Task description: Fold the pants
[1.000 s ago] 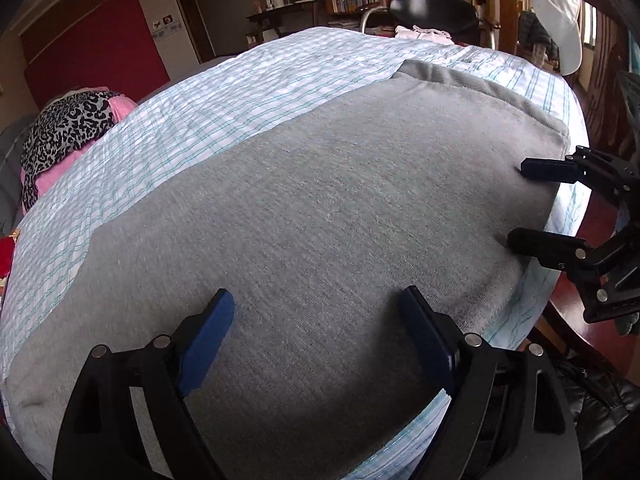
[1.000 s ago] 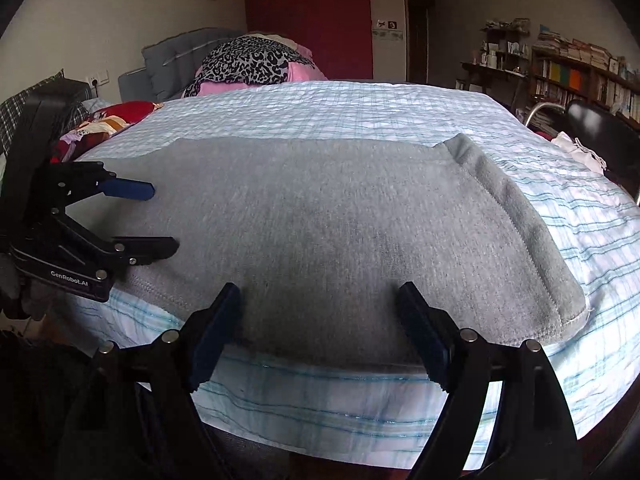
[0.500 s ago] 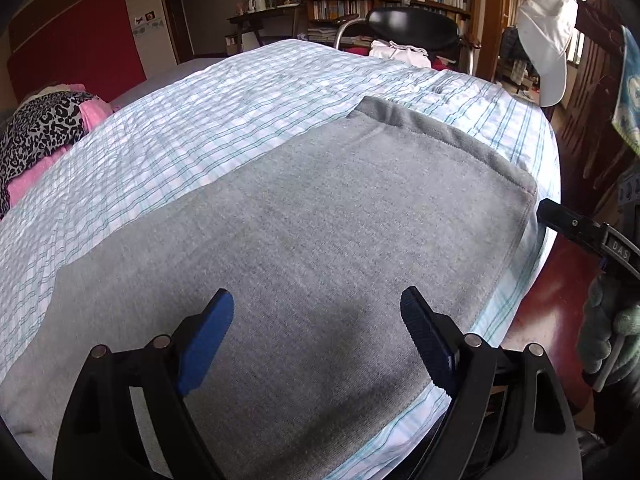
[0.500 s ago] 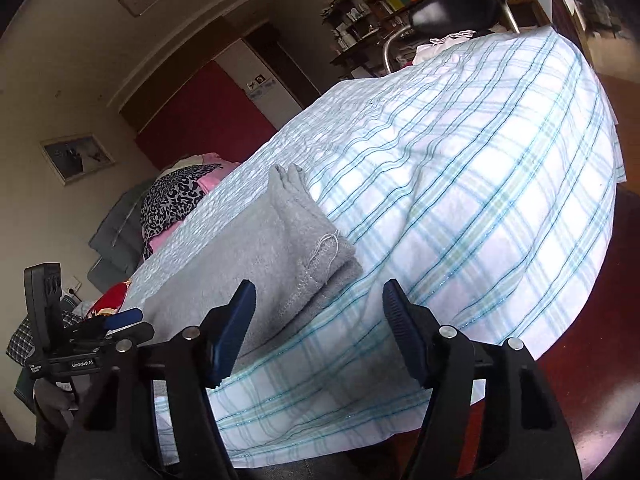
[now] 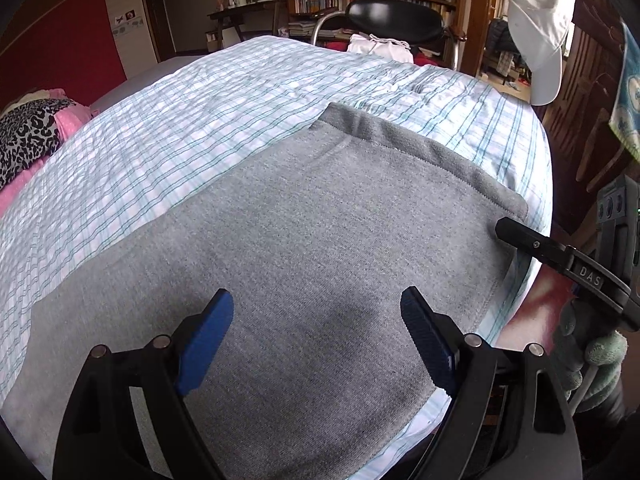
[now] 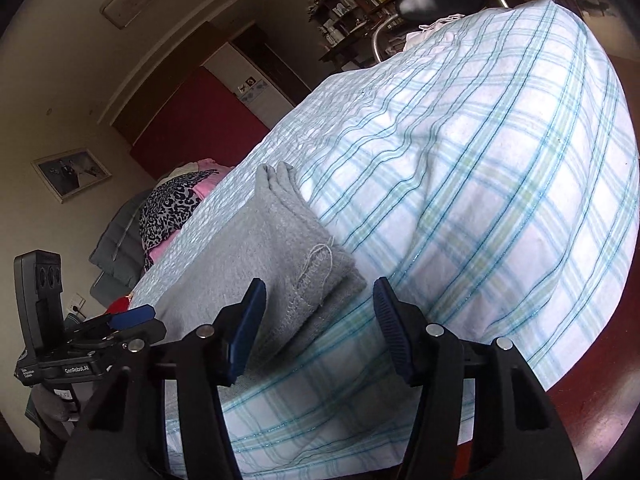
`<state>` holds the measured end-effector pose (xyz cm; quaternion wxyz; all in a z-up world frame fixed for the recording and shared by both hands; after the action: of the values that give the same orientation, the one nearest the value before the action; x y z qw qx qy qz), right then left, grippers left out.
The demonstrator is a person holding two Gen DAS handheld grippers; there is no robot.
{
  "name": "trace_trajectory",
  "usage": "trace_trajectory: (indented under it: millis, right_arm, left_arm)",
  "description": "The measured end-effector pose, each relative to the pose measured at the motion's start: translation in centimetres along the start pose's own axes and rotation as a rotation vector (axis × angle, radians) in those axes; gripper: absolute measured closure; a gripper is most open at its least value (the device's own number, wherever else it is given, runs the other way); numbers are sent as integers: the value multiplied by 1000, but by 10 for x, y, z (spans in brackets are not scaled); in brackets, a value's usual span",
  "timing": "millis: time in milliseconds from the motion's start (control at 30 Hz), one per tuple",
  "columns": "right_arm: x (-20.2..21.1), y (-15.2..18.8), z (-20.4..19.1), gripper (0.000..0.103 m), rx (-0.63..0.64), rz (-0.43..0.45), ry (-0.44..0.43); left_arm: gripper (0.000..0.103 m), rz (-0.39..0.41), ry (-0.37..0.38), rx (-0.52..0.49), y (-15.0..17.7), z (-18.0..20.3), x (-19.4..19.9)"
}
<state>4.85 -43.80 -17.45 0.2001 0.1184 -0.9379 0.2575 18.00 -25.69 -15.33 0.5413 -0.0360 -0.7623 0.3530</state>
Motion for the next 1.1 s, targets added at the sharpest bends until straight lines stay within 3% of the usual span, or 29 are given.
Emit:
trace_trajectory:
  millis: [67,233,400,833,1100]
  right_arm:
    - [-3,-2,-6,47,-7,-2,-12]
    - [-9,-6,-7,71,-61,7,-18]
    - [-6,-7,-19,80,2,49,6]
    - [-6,28,-96,83,408,139,61]
    - [-21,65,-125,83,583,99,40]
  left_arm:
    - [18,-5,28,12,-4,1,-5]
    - [18,-15,95,61,-14,-3,-15]
    - [18,-22,152,102,-29,-11,-26]
    - [12,34,283,169,-88,-14,-23]
    - [11,27,336,184,-96,-9,-25]
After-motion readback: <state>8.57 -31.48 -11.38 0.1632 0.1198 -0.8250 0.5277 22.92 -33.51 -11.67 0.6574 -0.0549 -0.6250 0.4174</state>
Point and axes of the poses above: each gripper's, at about its wrist camera, not at the fingertips, and x roughly against the way its jaws point, z to its right, y to its underside, the point moved 8 cm from there along -x, roughly the way its jaws point, and after that the axes turned 13 degrees about -x, right-handed, at the moved point
